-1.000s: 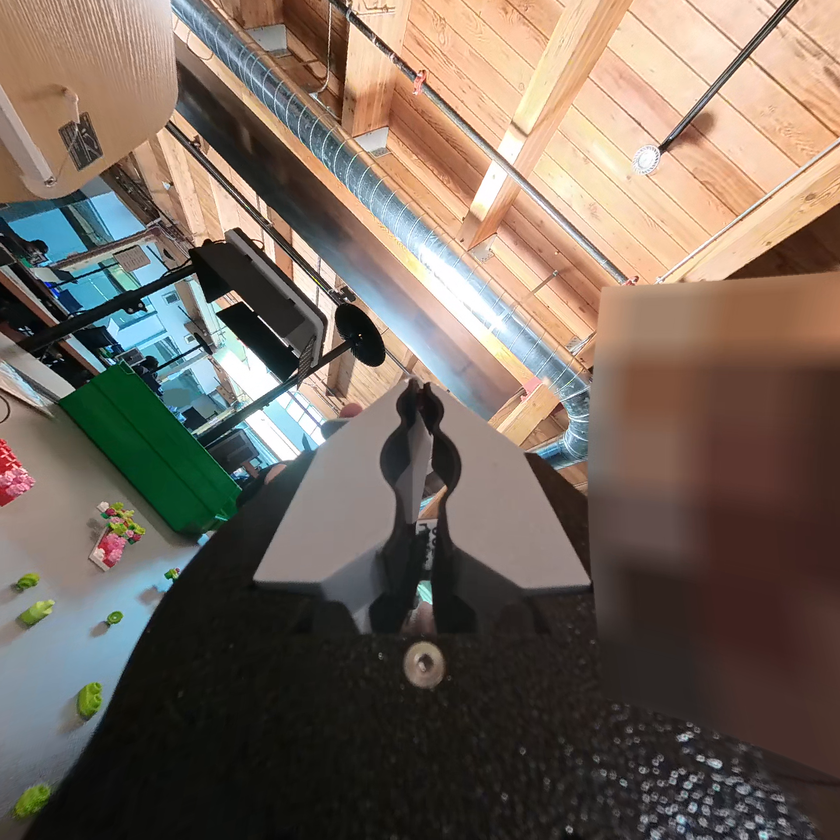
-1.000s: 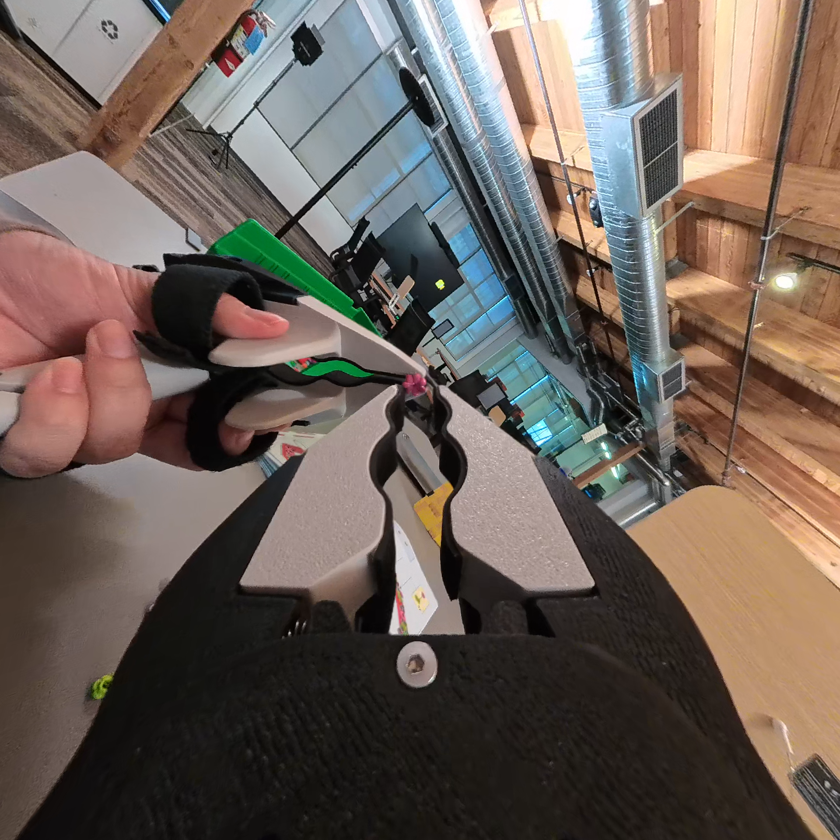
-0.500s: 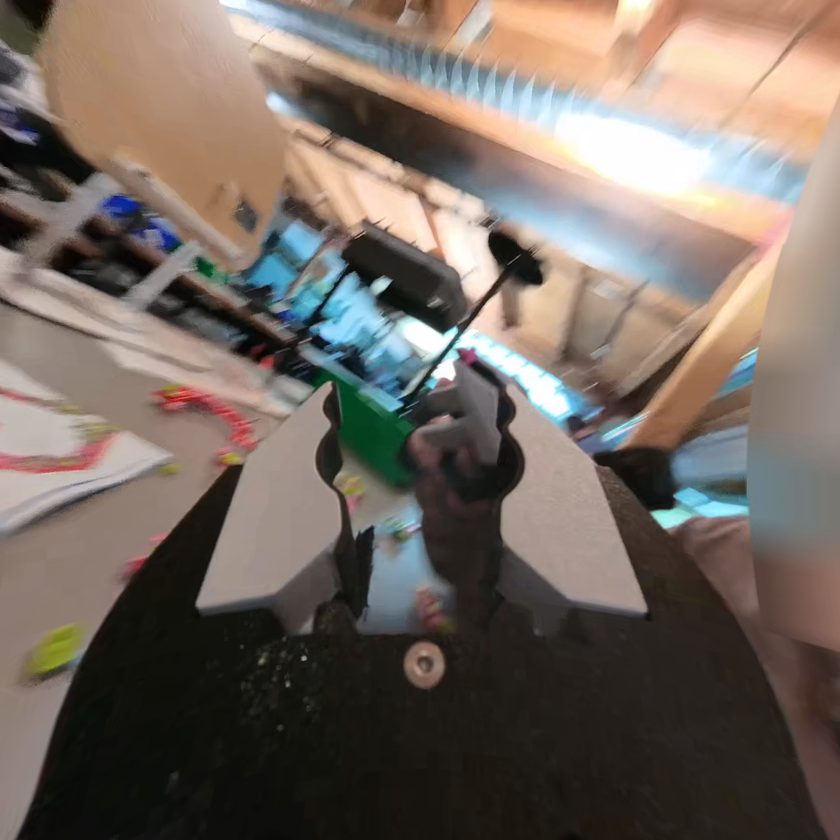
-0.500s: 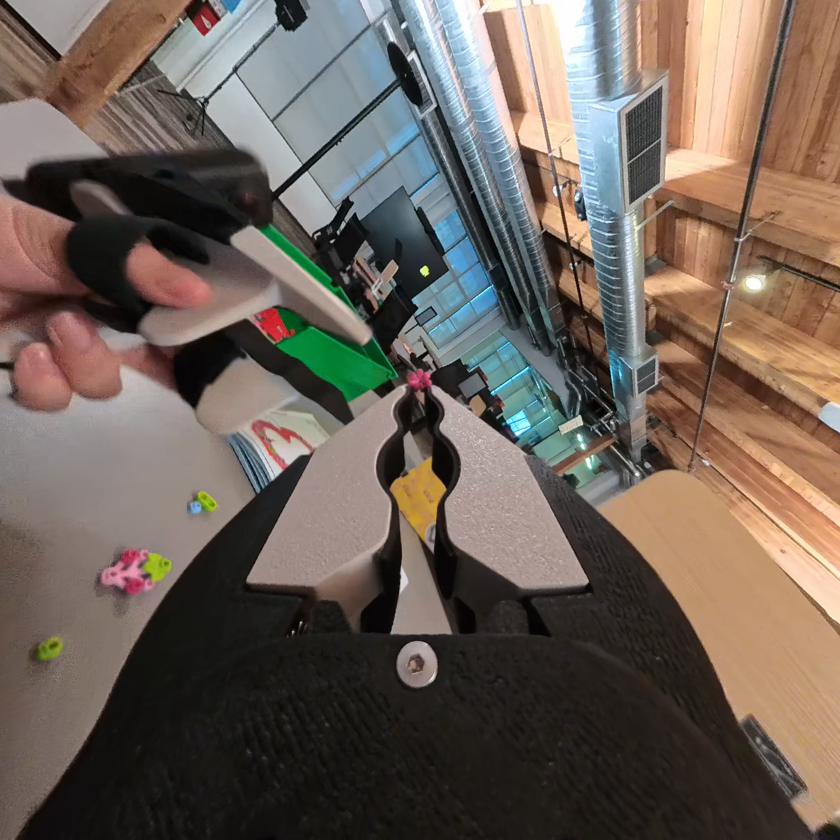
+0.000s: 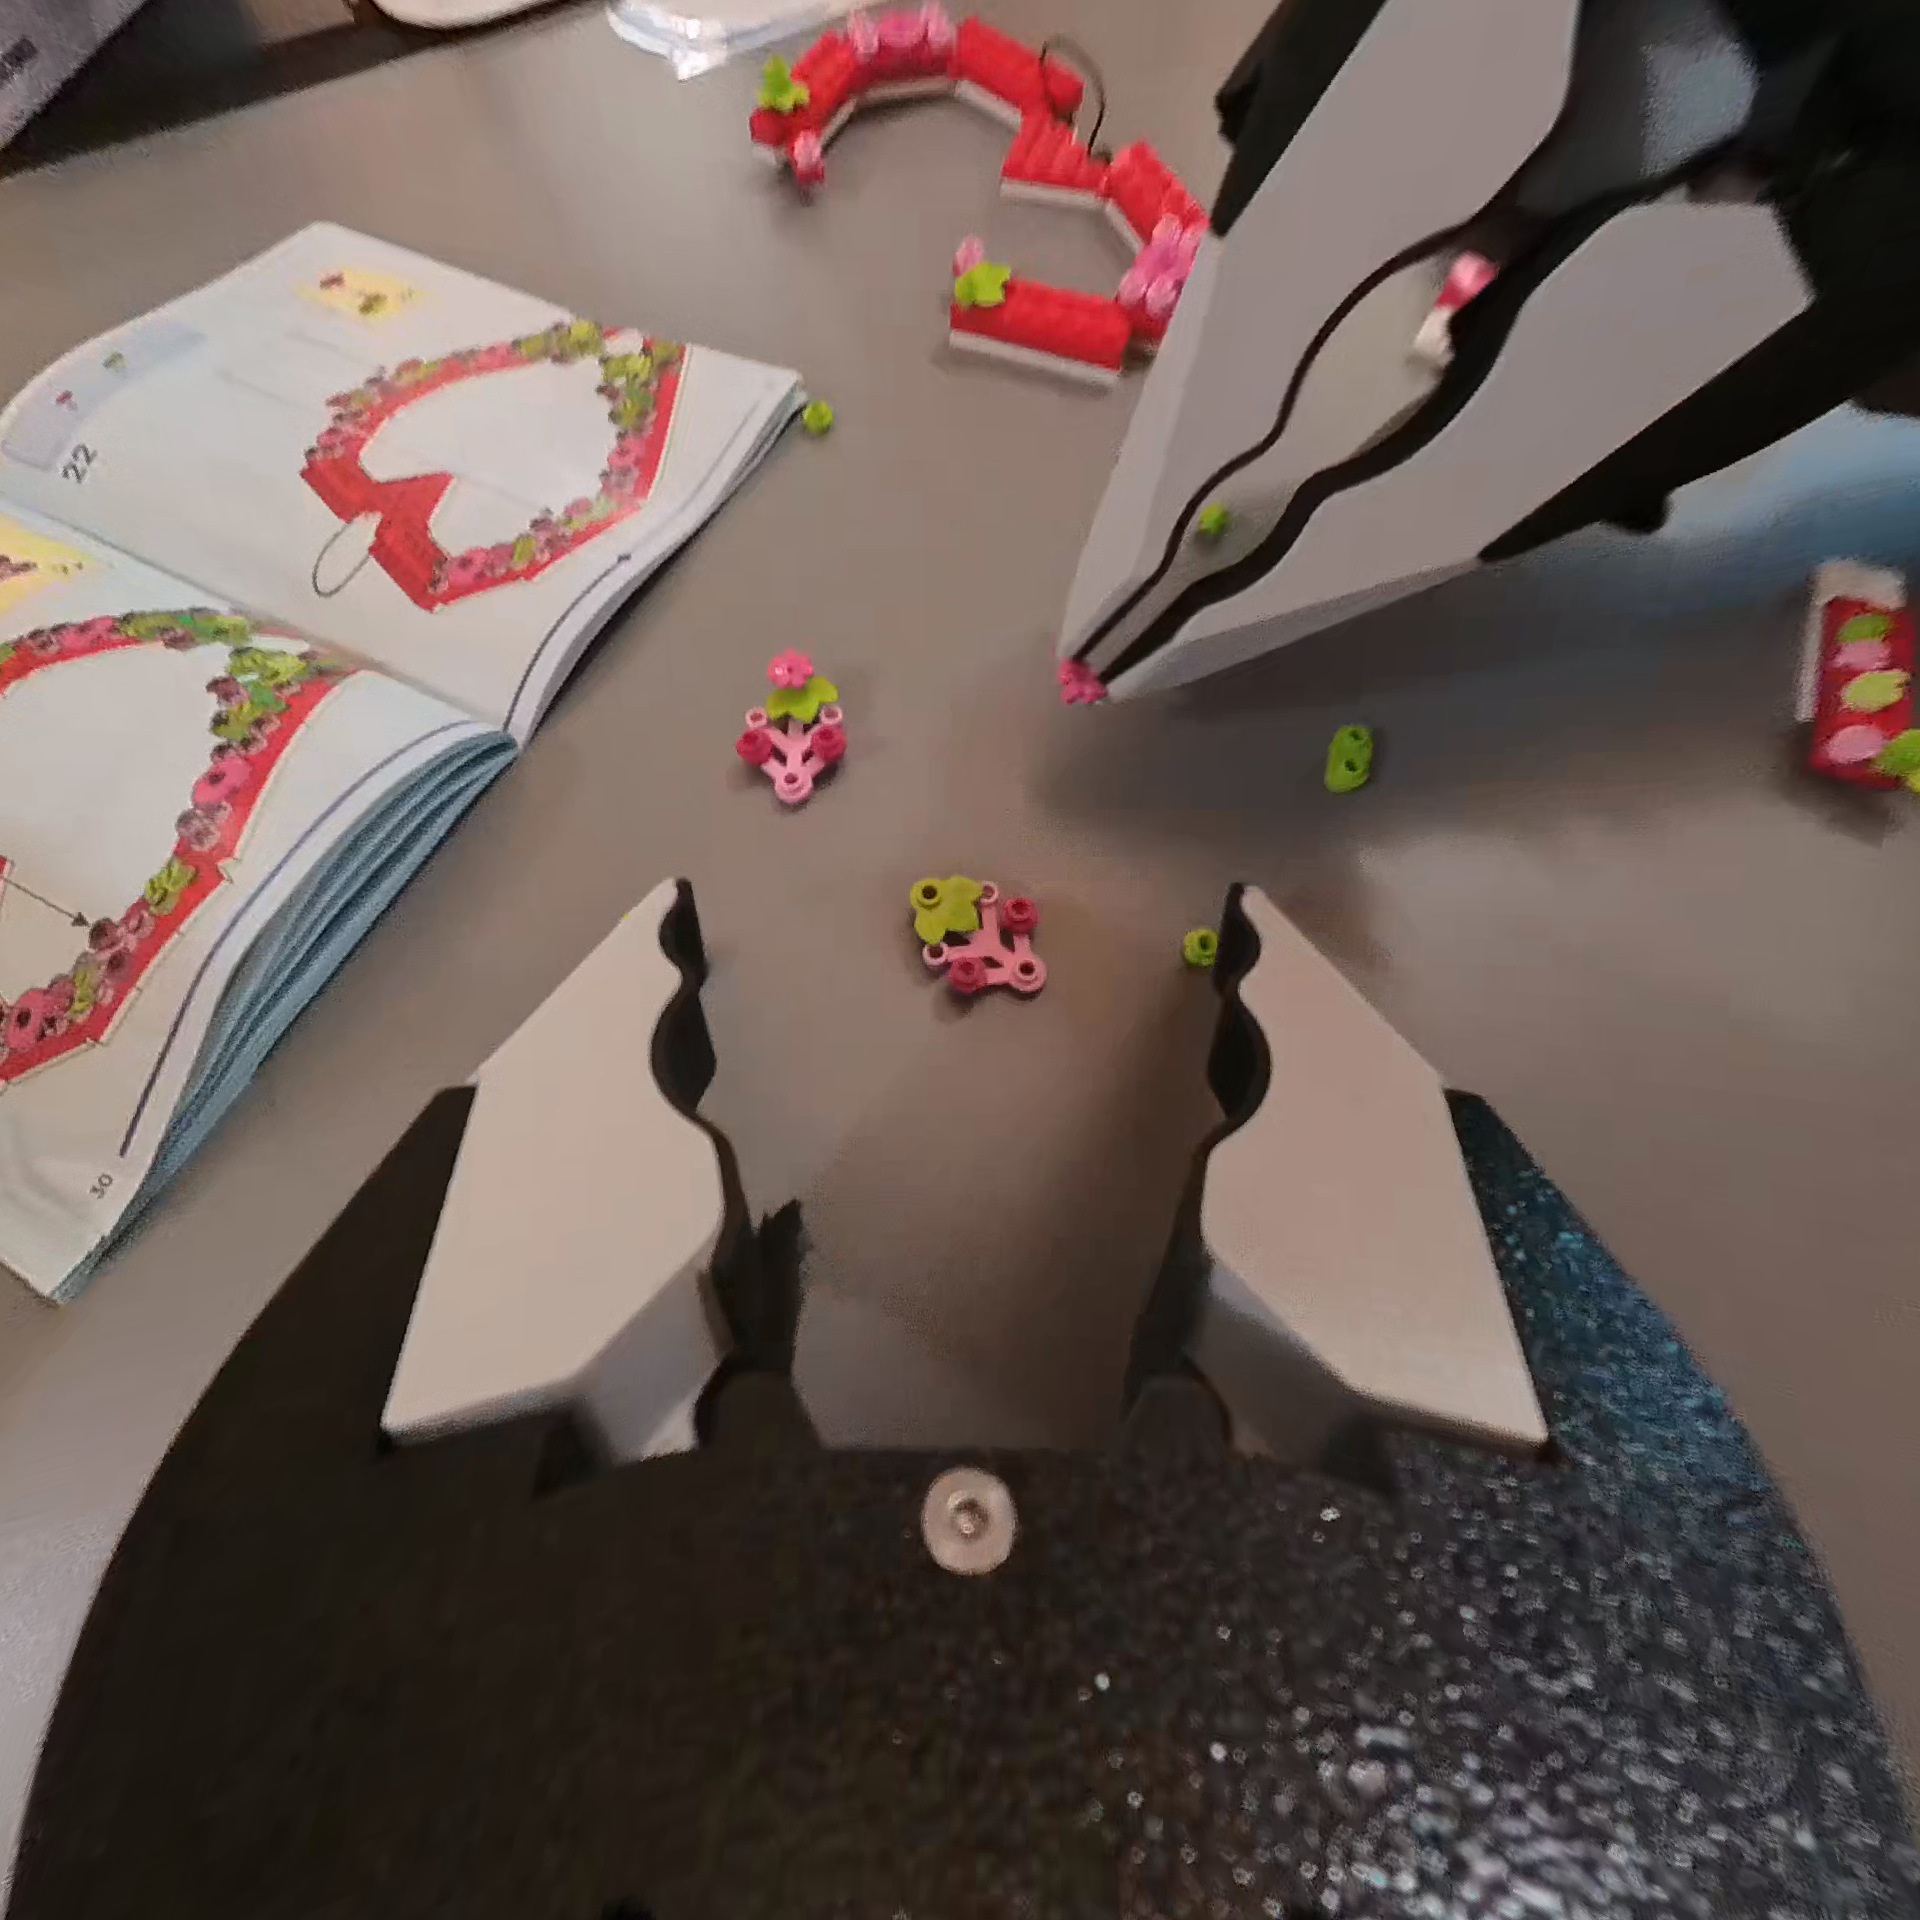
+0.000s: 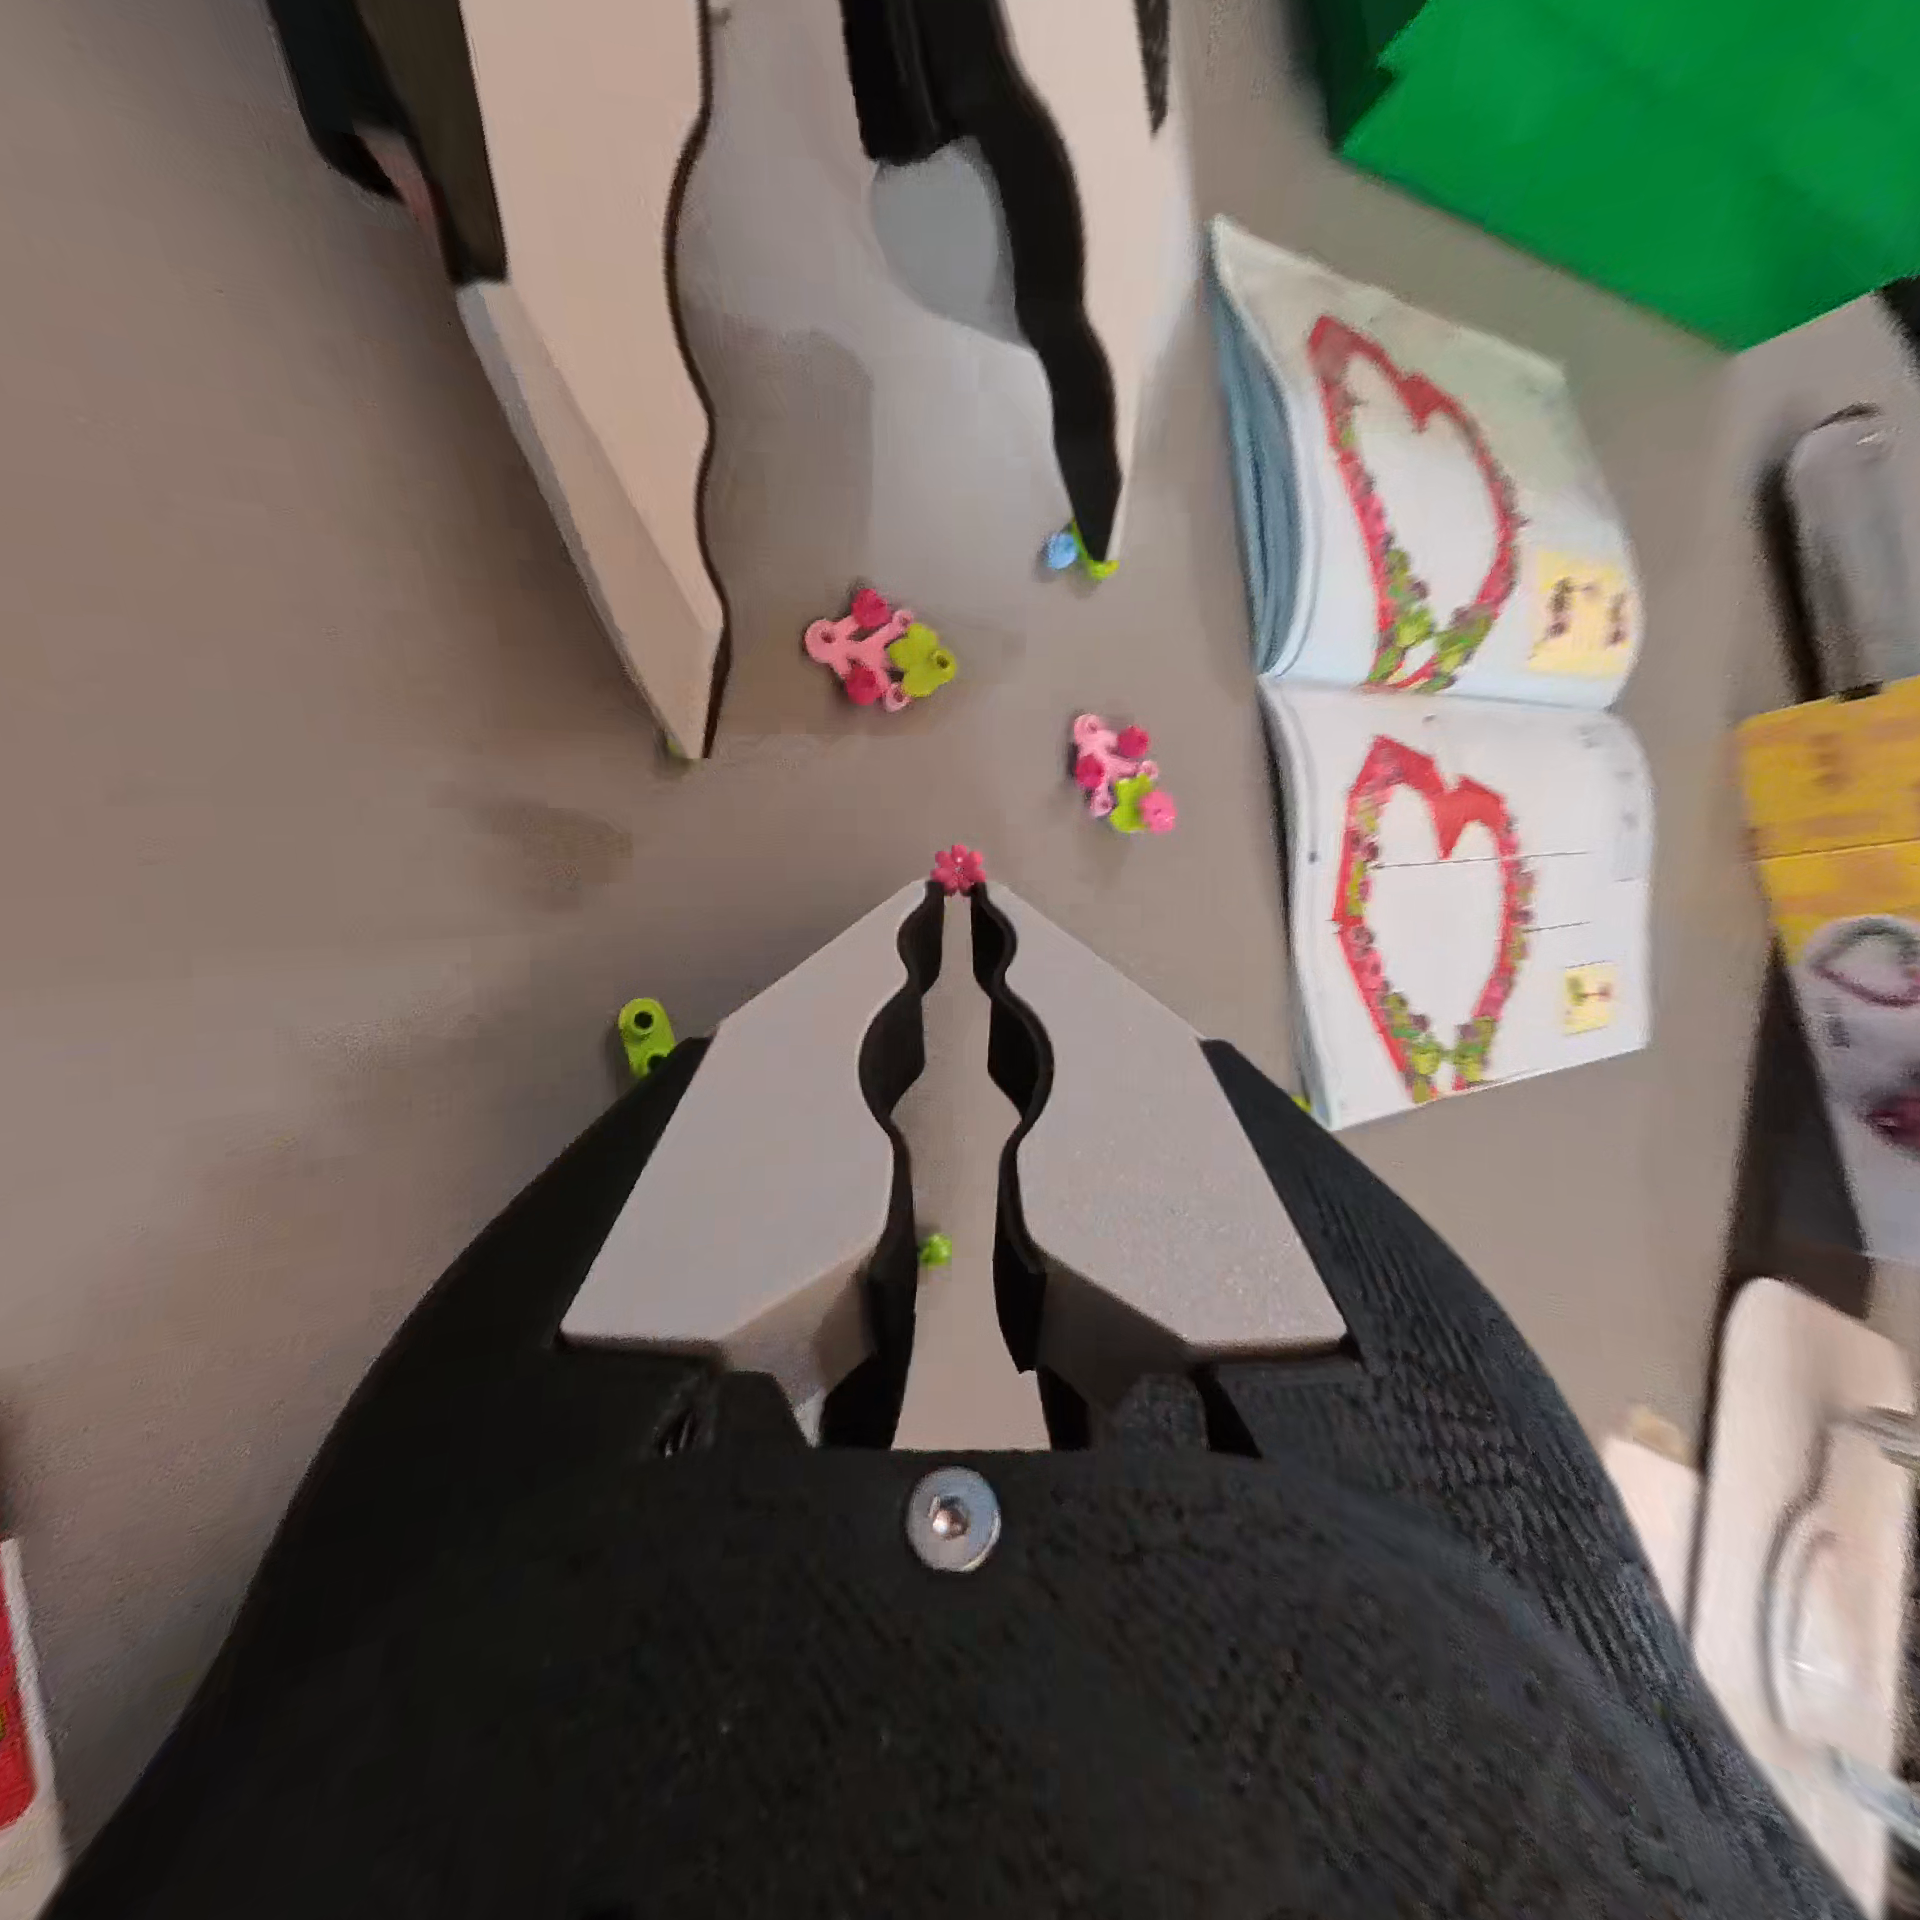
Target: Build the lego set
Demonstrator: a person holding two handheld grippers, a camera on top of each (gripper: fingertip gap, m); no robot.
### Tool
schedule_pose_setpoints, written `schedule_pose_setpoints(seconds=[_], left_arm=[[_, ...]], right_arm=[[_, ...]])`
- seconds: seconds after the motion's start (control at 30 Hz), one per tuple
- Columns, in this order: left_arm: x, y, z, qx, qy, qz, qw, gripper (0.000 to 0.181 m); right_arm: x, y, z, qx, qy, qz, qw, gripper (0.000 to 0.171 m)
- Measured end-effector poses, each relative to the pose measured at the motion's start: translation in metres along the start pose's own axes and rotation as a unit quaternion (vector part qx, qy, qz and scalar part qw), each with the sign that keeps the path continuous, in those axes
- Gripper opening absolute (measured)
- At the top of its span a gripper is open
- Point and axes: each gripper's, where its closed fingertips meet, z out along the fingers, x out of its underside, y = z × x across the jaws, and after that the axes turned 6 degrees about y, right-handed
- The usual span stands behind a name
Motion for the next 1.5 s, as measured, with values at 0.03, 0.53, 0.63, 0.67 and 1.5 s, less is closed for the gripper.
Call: schedule_pose_setpoints(seconds=[0.03, 0.53, 0.63, 0.67, 1.5], left_arm=[[0.003, 0.001, 0.003, -0.008, 0.009, 0.001, 1.000, 0.096], [0.011, 0.033, -0.014, -0.064, 0.020, -0.025, 0.997, 0.074], [0.008, 0.015, -0.009, -0.016, 0.021, -0.019, 0.999, 0.058], [0.010, 0.015, -0.006, -0.019, 0.031, -0.010, 0.999, 0.058], [0.010, 0.008, 0.000, 0.014, 0.044, 0.021, 0.999, 0.021]], right_arm=[[0.003, 0.003, 0.001, -0.011, 0.007, 0.004, 1.000, 0.003], [0.025, 0.023, -0.004, -0.112, 0.067, 0.072, 0.989, 0.004], [0.025, 0.027, -0.006, -0.131, 0.069, 0.087, 0.985, 0.004], [0.024, 0.028, -0.006, -0.135, 0.071, 0.091, 0.984, 0.004], [0.027, 0.026, -0.005, -0.167, 0.052, 0.157, 0.972, 0.041]])
